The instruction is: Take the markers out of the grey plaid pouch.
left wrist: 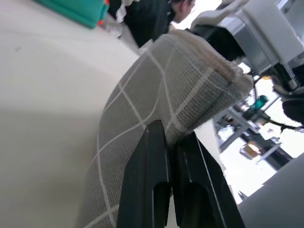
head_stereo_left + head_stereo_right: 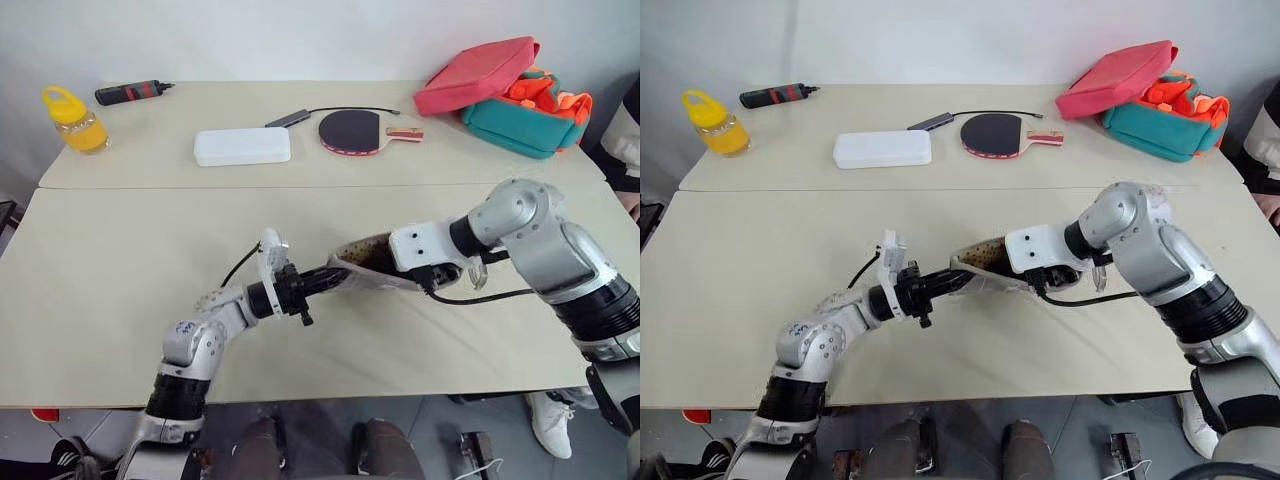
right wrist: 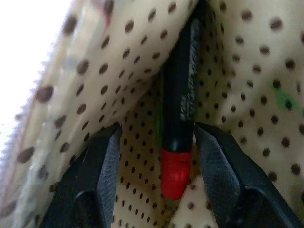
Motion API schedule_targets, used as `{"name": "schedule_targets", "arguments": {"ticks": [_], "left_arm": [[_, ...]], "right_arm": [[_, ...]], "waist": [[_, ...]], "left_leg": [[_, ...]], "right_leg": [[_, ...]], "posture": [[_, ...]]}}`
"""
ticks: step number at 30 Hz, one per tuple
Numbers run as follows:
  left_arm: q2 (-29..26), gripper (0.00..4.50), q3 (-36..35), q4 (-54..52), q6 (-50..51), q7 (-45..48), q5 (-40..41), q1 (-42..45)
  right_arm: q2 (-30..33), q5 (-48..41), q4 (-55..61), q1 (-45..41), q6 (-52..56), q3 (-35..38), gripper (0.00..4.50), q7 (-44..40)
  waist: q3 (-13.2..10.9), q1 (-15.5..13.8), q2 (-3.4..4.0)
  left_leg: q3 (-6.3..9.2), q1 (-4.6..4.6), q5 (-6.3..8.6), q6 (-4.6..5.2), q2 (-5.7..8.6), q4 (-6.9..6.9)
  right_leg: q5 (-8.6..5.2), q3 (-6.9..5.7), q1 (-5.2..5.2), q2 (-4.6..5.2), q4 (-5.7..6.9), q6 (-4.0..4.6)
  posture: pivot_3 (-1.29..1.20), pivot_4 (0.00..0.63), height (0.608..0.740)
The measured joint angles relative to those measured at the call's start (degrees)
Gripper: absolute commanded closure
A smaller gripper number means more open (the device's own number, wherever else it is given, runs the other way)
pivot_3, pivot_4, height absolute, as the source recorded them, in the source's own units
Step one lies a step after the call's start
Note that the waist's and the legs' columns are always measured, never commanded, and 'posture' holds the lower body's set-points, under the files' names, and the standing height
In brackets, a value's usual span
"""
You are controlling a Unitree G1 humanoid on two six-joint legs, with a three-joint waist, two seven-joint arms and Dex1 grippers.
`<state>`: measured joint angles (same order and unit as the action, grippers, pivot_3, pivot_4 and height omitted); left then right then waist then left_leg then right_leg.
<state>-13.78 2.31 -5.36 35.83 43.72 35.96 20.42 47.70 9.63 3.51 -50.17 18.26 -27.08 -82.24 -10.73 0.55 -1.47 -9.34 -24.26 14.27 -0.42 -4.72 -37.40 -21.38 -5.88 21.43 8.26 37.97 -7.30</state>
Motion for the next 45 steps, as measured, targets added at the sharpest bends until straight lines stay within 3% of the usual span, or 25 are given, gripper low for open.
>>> {"name": "schedule_targets", "arguments": {"ticks": [6, 9, 13, 14, 29, 42, 45], "left_arm": [[0.0, 4.50, -0.4, 1.6, -2.5, -0.2, -0.6, 0.3], [0.0, 4.50, -0.4, 1.6, -2.6, -0.2, -0.7, 0.4], [0.4, 4.50, 0.0, 1.6, -2.6, -0.3, -0.7, 0.6], [0.4, 4.50, 0.0, 1.6, -2.6, -0.3, -0.7, 0.8], [-2.9, 4.50, -3.1, 1.2, -9.7, 0.1, -2.5, 3.4], [-5.4, 4.50, -0.3, 0.6, -13.6, 0.8, -7.5, 1.1], [-6.6, 4.50, 1.2, -1.0, -12.2, 3.3, -6.7, -0.6]], "right_arm": [[-3.9, 2.7, -4.5, 0.0, -5.8, 0.0, 2.01, 5.5], [-4.1, 3.2, -5.6, 0.9, -7.5, 0.1, 2.56, 6.8], [-4.4, 3.2, -5.7, 2.4, -8.1, 0.2, 3.81, 7.1], [-4.4, 3.0, -5.6, 2.4, -7.8, 0.6, 3.90, 6.9], [-5.6, -6.3, -2.0, 1.1, 0.5, 9.6, 3.90, 6.7], [-5.5, -8.7, -3.1, 0.3, 1.4, 9.9, 3.90, 10.8], [-2.3, -7.8, -3.7, 0.1, 1.5, 9.9, 3.90, 10.8]], "waist": [[0.0, 0.1, 0.00], [0.0, 0.1, 0.00], [0.0, 0.2, 0.00], [0.0, 0.2, 0.00], [0.0, -0.3, 0.00], [0.0, -0.3, 0.00], [0.0, -0.3, 0.00]], "left_leg": [[0.01, 0.02, 0.00, 0.00, -0.02, -0.12], [0.02, 0.02, 0.00, 0.00, -0.02, -0.11], [0.01, 0.02, 0.00, 0.00, -0.02, -0.11], [0.02, 0.02, 0.00, 0.00, -0.02, -0.12], [0.01, 0.00, 0.01, 0.01, 0.00, -0.02], [-0.02, 0.00, 0.00, 0.01, 0.00, 0.03], [-0.02, 0.00, 0.01, 0.01, 0.00, 0.10]], "right_leg": [[0.00, 0.00, -0.08, 0.00, 0.01, 0.00], [0.00, -0.01, -0.09, 0.00, 0.02, 0.00], [0.00, 0.00, -0.08, 0.00, 0.02, 0.00], [0.00, -0.01, -0.08, 0.00, 0.03, 0.00], [0.00, -0.01, -0.06, 0.01, -0.03, 0.00], [0.00, -0.01, -0.01, 0.00, -0.03, 0.00], [0.00, -0.02, -0.01, 0.01, -0.08, 0.00]], "posture": [[0.00, 0.150, 0.740], [0.00, 0.150, 0.740], [0.00, 0.150, 0.740], [0.00, 0.150, 0.740], [0.00, 0.150, 0.740], [0.00, 0.150, 0.740], [0.00, 0.150, 0.740]]}}
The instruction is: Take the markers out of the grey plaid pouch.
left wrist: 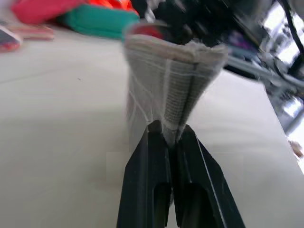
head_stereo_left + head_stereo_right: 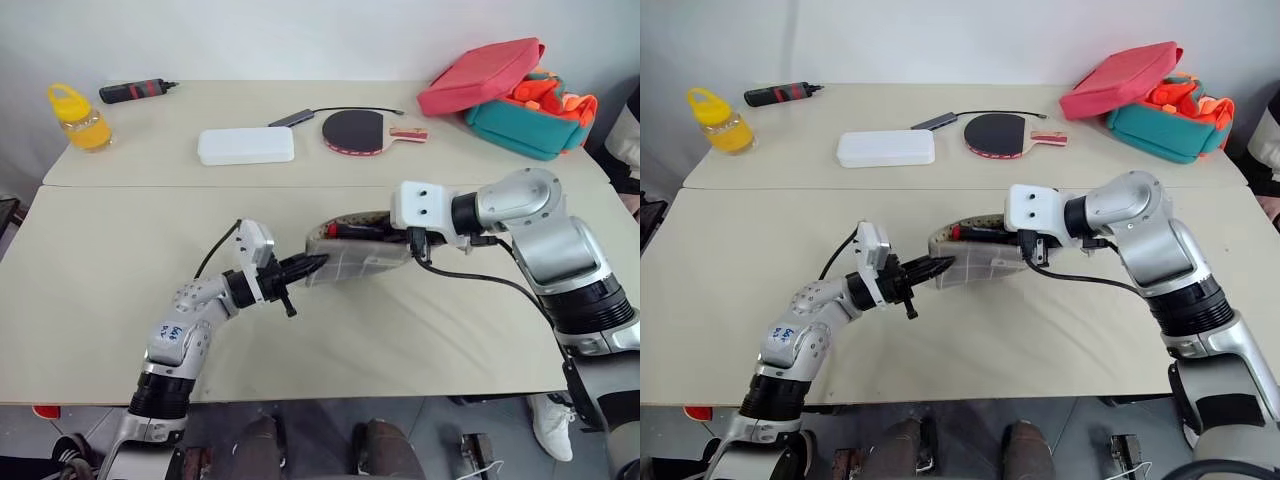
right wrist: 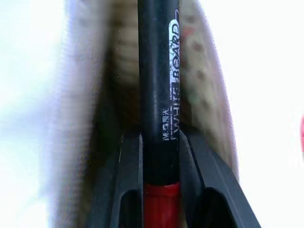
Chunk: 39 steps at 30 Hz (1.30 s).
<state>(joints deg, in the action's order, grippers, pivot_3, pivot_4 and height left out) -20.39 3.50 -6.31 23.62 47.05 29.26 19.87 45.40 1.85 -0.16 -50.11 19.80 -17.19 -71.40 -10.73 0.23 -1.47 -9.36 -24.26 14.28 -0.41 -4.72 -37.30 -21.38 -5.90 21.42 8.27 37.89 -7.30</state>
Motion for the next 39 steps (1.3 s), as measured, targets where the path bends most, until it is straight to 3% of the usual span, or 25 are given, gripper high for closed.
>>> {"name": "schedule_targets", "arguments": {"ticks": [3, 9, 13, 16, 20, 26, 32, 38, 39], "left_arm": [[0.7, 4.50, 0.3, 0.4, -1.9, -0.5, -1.5, -0.1], [1.7, 4.50, -2.9, 7.3, -8.8, -4.5, -5.5, 4.1], [0.3, 4.50, -4.5, 9.0, -10.2, -3.9, -5.9, 4.8], [-0.2, 4.50, -4.7, 8.9, -9.9, -2.6, -5.6, 3.9], [-0.4, 4.50, -4.7, 6.8, -8.7, -1.7, -4.6, 1.5], [-1.0, 4.50, -6.4, 4.7, -7.1, -1.6, -2.7, -0.6], [-0.9, 4.50, -7.3, 2.8, -5.5, -1.1, -0.2, -1.3], [-0.7, 4.50, -7.5, 2.5, -5.4, -1.2, 0.0, -1.3], [-0.7, 4.50, -7.5, 2.5, -5.3, -1.2, 0.0, -1.3]], "right_arm": [[1.2, -0.3, 0.4, 1.7, 0.9, 0.3, 3.90, -0.4], [-2.6, -6.5, 1.9, 2.7, 4.4, 4.4, 3.90, 0.6], [-7.9, -10.5, 0.2, -3.6, 4.2, 9.8, 3.90, 6.0], [-8.4, -11.4, -1.9, -7.5, 3.0, 13.6, 3.90, 10.0], [-7.1, -8.6, -7.7, -6.6, -1.3, 13.5, 3.90, 13.0], [1.8, 5.8, -20.0, -1.6, -12.0, 8.1, 3.90, 18.8], [0.4, 9.2, -25.7, 6.5, -16.4, 6.1, 3.90, 22.0], [-0.9, 8.3, -31.8, 6.8, -18.5, 6.9, 3.90, 23.5], [-1.0, 7.8, -32.2, 6.8, -18.4, 7.2, 3.55, 23.4]], "waist": [[0.0, 0.0, 0.00], [0.0, 0.2, 0.00], [0.0, 0.6, 0.00], [0.0, 0.3, 0.00], [0.0, -0.1, -0.01], [0.0, 0.2, -0.01], [0.0, 1.6, 0.01], [0.0, 1.5, 0.04], [0.0, 1.5, 0.04]], "left_leg": [[0.01, 0.01, 0.00, -0.01, 0.00, -0.02], [-0.01, 0.01, -0.01, 0.01, -0.02, -0.12], [-0.03, 0.00, -0.01, 0.00, -0.02, -0.01], [-0.02, 0.00, 0.01, -0.03, 0.00, 0.09], [-0.17, -0.02, 0.07, -0.03, 0.01, 0.09], [-0.56, -0.01, 0.05, -0.05, -0.02, 0.07], [-0.56, 0.02, 0.04, -0.08, -0.03, 0.13], [-0.54, 0.06, 0.03, -0.07, -0.03, 0.07], [-0.53, 0.06, 0.03, -0.07, -0.03, 0.07]], "right_leg": [[0.00, -0.02, -0.02, 0.00, 0.00, 0.00], [0.01, 0.01, -0.01, 0.00, 0.08, 0.01], [0.01, 0.01, 0.06, 0.00, 0.09, 0.01], [0.01, -0.06, 0.05, 0.00, 0.06, 0.01], [0.01, -0.05, 0.04, 0.00, -0.01, -0.01], [0.01, 0.00, 0.07, 0.01, -0.03, -0.01], [0.01, 0.02, 0.08, 0.00, 0.00, -0.01], [0.01, 0.09, 0.07, 0.00, 0.00, -0.01], [0.01, 0.09, 0.07, 0.00, 0.00, -0.01]], "posture": [[0.00, 0.150, 0.740], [0.00, 0.150, 0.740], [0.00, 0.150, 0.740], [0.00, 0.150, 0.740], [0.00, 0.150, 0.740], [0.00, 0.150, 0.740], [0.00, 0.150, 0.740], [0.00, 0.150, 0.740], [0.00, 0.150, 0.740]]}}
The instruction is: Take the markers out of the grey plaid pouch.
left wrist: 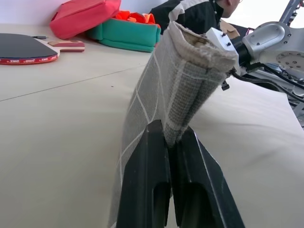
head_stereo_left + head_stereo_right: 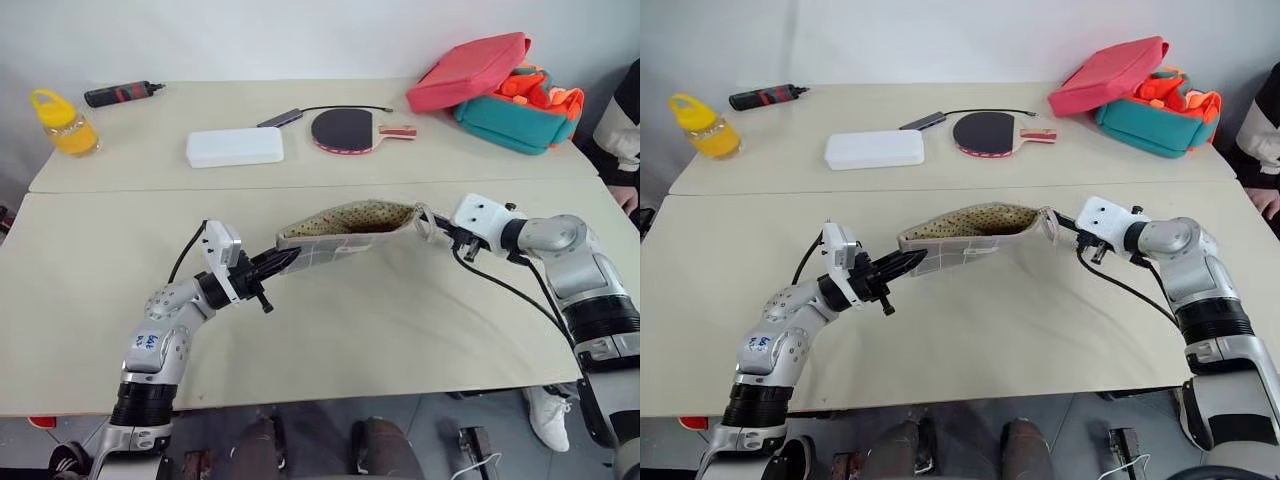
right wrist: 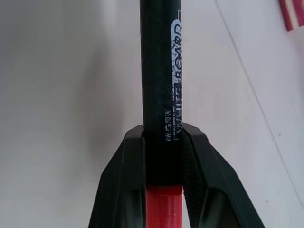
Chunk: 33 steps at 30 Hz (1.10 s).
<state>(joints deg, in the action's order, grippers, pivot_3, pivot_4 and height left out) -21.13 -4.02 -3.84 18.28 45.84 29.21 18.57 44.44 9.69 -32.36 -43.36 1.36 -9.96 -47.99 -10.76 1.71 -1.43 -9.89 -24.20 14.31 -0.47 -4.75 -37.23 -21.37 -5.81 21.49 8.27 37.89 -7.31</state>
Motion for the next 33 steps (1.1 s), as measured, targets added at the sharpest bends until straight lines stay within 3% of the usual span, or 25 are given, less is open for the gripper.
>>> {"name": "schedule_targets", "arguments": {"ticks": [6, 12, 17, 24, 27, 33], "left_arm": [[0.0, 4.50, 0.0, 0.0, 0.0, 0.0, 0.0, 0.0], [0.1, 4.50, 0.2, 0.0, 0.0, 0.0, 0.0, 0.0], [0.4, 4.50, 0.6, 0.0, 0.0, 0.0, -0.1, 0.1], [1.3, 4.50, 0.8, 0.0, 0.6, -0.4, 0.1, 1.0], [2.4, 4.50, 0.5, -0.1, 2.9, -1.5, 1.5, 1.0], [2.1, 4.50, 0.6, -0.8, 4.3, -1.6, 1.7, 1.0]], "right_arm": [[0.3, 0.0, -0.6, -0.1, -1.4, 0.3, 1.59, -1.3], [0.4, -6.8, 4.0, -5.2, 4.8, 5.2, 1.59, -5.6], [-1.4, -14.6, 15.4, -11.8, 12.3, 9.2, 1.59, -8.6], [-2.5, -21.6, 35.1, -4.8, 20.3, 3.3, 1.59, -17.1], [-2.6, -22.6, 36.3, -3.7, 22.2, 2.1, 2.16, -18.2], [-2.4, -18.6, 33.9, -3.9, 18.9, -0.9, 4.30, -18.0]], "waist": [[0.0, -0.1, 0.00], [0.0, 0.1, 0.07], [0.0, -0.1, 0.07], [0.0, -1.2, 0.06], [0.0, -1.4, 0.06], [0.0, -1.4, 0.06]], "left_leg": [[0.02, 0.00, 0.00, 0.00, 0.00, -0.01], [0.17, 0.02, 0.00, 0.00, -0.02, 0.01], [0.37, 0.01, 0.01, 0.00, -0.03, 0.05], [0.46, -0.08, 0.04, 0.06, 0.04, -0.03], [0.43, -0.09, 0.05, 0.08, 0.03, -0.14], [0.42, -0.08, 0.04, 0.08, 0.02, -0.16]], "right_leg": [[0.00, 0.00, 0.00, 0.00, 0.00, 0.00], [0.00, 0.05, 0.03, 0.00, 0.03, 0.00], [0.00, 0.00, 0.03, -0.01, 0.05, 0.00], [0.02, -0.07, -0.02, 0.02, -0.01, -0.03], [0.02, -0.04, -0.02, 0.02, 0.01, -0.03], [0.02, -0.04, -0.01, 0.01, 0.05, -0.03]], "posture": [[0.00, 0.150, 0.740], [0.00, 0.150, 0.740], [0.00, 0.150, 0.740], [0.00, 0.150, 0.740], [0.00, 0.150, 0.740], [0.00, 0.150, 0.740]]}}
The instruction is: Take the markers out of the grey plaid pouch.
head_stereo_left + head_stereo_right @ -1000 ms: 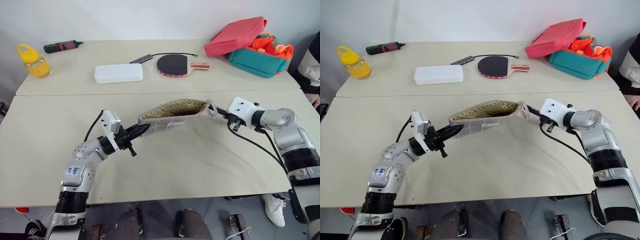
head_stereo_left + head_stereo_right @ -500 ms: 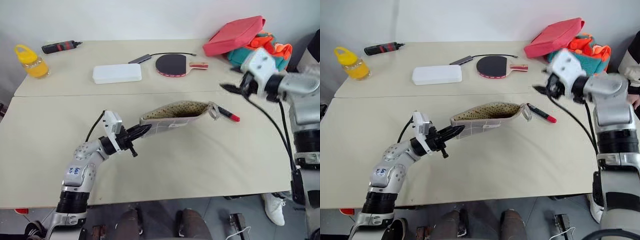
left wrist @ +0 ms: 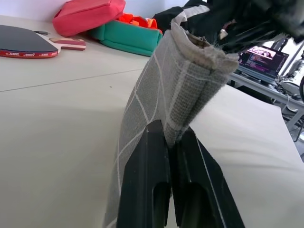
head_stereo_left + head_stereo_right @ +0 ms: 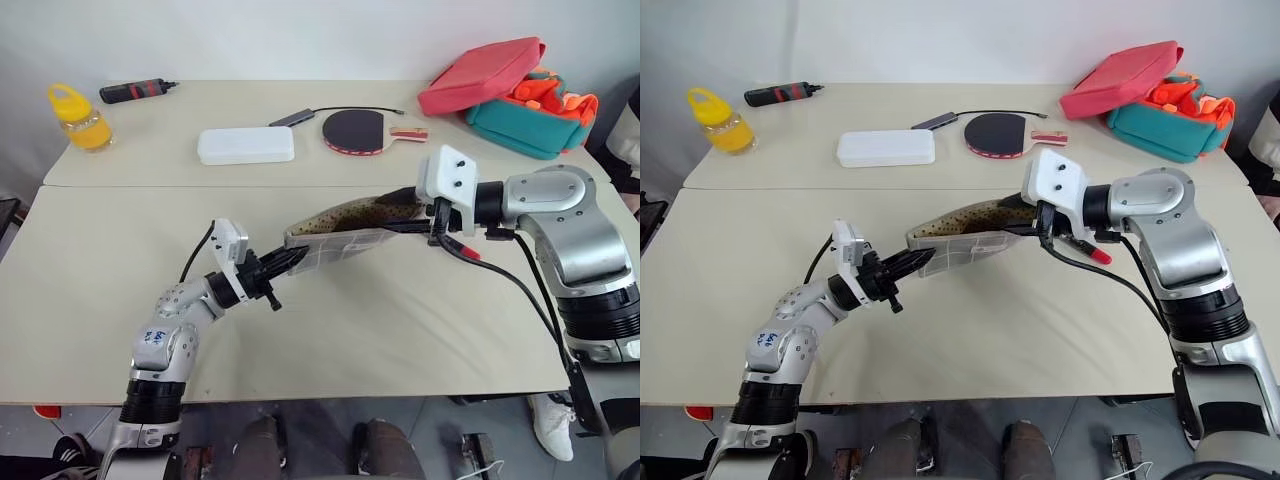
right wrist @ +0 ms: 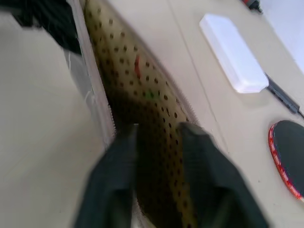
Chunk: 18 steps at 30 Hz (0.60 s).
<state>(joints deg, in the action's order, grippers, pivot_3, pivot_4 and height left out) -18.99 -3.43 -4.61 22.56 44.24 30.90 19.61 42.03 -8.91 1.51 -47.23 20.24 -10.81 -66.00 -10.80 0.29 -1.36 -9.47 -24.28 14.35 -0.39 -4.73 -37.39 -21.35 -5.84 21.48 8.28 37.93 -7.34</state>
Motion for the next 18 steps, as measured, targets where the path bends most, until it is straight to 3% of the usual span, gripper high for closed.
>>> {"name": "schedule_targets", "arguments": {"ticks": [7, 12, 18], "left_arm": [[0.0, 4.50, 0.8, -0.8, 0.0, 0.0, -0.1, 0.0], [0.2, 4.50, 2.0, -1.2, 2.0, 0.1, 0.2, 0.3], [3.0, 4.50, 4.6, -3.1, 12.6, -0.9, 5.1, 2.1]], "right_arm": [[-0.3, 1.4, 0.0, 0.5, -0.3, -2.3, 4.44, -0.1], [1.5, 10.6, -2.3, -0.3, -7.6, -8.2, 4.44, -0.8], [2.0, 15.4, -4.2, -8.3, -6.0, -14.5, 4.44, -10.1]], "waist": [[0.0, 0.0, 0.00], [0.0, 0.0, 0.00], [0.0, 0.0, 0.00]], "left_leg": [[0.01, 0.00, 0.00, 0.00, 0.00, 0.06], [-0.02, 0.00, 0.00, 0.00, 0.00, 0.01], [-0.01, 0.00, 0.00, 0.00, -0.01, -0.01]], "right_leg": [[0.00, -0.01, 0.01, 0.00, -0.02, 0.00], [0.00, 0.00, 0.00, 0.00, -0.02, 0.00], [0.00, 0.02, 0.03, -0.01, 0.03, 0.00]], "posture": [[0.00, 0.150, 0.740], [0.00, 0.150, 0.740], [0.00, 0.150, 0.740]]}}
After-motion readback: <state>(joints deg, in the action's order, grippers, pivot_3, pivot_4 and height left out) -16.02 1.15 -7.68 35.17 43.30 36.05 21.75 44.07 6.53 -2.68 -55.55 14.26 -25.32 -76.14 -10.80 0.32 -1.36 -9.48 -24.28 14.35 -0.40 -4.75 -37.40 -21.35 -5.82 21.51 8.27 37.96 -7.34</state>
